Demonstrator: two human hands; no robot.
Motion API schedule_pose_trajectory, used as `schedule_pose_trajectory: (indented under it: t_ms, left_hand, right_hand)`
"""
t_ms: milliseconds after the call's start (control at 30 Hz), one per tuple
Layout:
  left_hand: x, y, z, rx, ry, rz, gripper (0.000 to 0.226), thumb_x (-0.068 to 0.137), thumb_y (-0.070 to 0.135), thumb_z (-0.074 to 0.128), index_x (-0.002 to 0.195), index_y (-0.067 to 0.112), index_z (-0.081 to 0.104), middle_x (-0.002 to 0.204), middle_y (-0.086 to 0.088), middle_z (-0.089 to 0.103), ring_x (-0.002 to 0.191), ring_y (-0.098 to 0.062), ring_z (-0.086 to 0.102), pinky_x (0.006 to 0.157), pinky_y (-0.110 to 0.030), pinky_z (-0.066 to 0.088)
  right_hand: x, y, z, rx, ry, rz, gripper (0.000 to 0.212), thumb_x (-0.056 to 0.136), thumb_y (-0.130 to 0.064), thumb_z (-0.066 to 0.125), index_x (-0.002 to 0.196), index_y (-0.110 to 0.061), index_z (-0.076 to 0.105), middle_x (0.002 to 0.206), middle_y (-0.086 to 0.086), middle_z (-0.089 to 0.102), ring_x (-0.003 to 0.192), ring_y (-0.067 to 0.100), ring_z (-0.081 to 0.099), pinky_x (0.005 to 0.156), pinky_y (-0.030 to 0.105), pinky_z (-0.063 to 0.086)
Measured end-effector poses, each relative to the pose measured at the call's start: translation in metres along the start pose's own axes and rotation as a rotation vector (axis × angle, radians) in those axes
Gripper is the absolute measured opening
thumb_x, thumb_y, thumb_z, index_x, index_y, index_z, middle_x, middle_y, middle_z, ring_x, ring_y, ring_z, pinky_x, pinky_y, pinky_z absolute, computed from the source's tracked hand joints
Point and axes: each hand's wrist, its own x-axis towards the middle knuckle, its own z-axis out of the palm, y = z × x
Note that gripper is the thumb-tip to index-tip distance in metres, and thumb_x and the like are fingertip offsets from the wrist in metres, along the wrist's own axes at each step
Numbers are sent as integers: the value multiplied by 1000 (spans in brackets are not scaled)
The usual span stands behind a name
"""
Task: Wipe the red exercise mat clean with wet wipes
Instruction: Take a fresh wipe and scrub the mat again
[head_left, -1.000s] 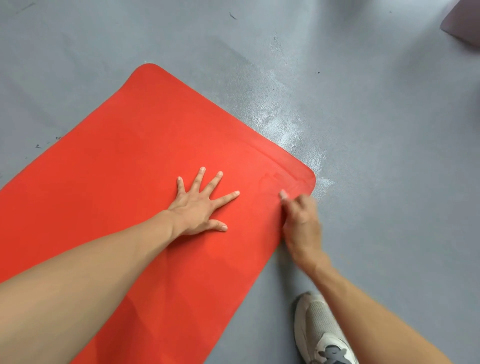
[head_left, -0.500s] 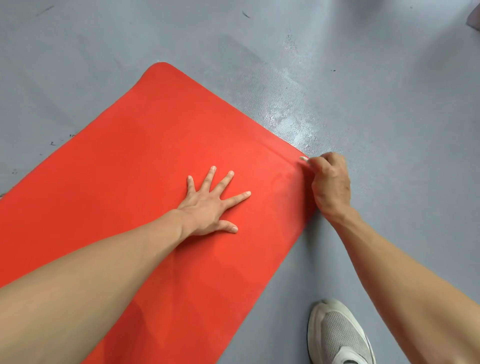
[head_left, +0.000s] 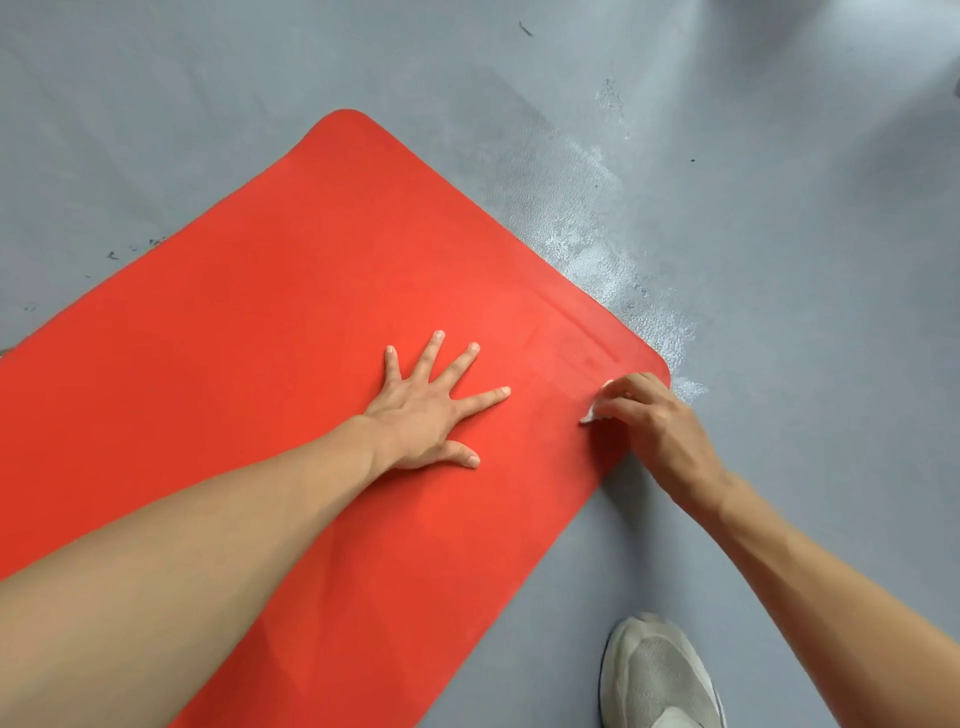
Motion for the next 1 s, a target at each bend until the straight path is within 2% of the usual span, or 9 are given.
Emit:
schedule_pose_trajectory:
  t_ms: [133,200,300,400,500,633,767,900,1000]
  left_hand:
    - [1,3,-1,-15,2,3,93,88,81,52,152,66,-13,168,3,-35,150,-41,-38,113,-84,0]
    - [1,3,-1,-17,-3,3,93,88,80,52,153,65,-13,168,3,-35,149,-41,-39,113,-84,-1]
    - [2,3,0,-15,-1,5,92,89,79,52,154,64,-13,168,2,-35,149,-42,-39,113,-84,-1]
    - [2,3,-1,-5,-13,6,92,89,79,51,154,64,-12,168,2,-34,149,-42,-39,113,-84,0]
    - [1,3,-1,-9,-24,-1,92,89,78,53,154,64,-11,168,2,-34,149,-41,-39,113,-84,0]
    - [1,1,0,-5,-15,-1,92,89,79,52,154,64,-11,168,3,-35,149,-41,-39,113,-84,0]
    - [0,1,-1,0,-10,-1,93,89,79,52,154,64,-12,168,2,-35,150,-41,-38,113,-84,-1]
    - [0,1,1,-6,-1,-1,93,88,80,52,153,65,-13,168,3,-35,150,-41,-38,113,-84,-2]
    - [2,1,2,8,9,-1,92,88,81,50,152,65,-14,168,2,-35,150,-41,-38,113,-84,-1]
  right_hand:
    - [-33,12,-7,-41,1,63,30,89,-18,50,97,-30,77,109,-11,60,104,14,57,78,36,53]
    - [-10,9,-6,-45,12,82,23,85,-13,58,87,-28,75,104,-11,61,99,12,55,75,33,51]
    - [64,-3,-1,-58,21,25,21,82,-7,71,86,-27,77,104,-5,63,101,17,56,78,29,45]
    - [155,-20,13,-45,-22,-95,22,87,-20,57,85,-25,79,102,0,66,103,26,61,77,30,44]
    - [197,-33,22,-25,-62,-142,44,84,-36,39,86,-23,81,101,3,67,100,27,63,80,35,50]
    - [154,-14,14,13,-21,-142,45,87,-31,38,96,-26,81,100,1,65,95,23,61,78,28,45]
    - [58,18,0,-27,21,-75,37,87,-9,49,101,-28,78,105,-2,63,97,25,62,78,30,48]
    - [-20,25,-5,-73,2,-76,35,92,-16,47,106,-29,76,110,-6,62,102,20,63,76,36,55]
    - [-12,10,-1,-60,7,-78,31,92,-21,45,97,-29,75,104,-6,62,97,20,62,70,40,55]
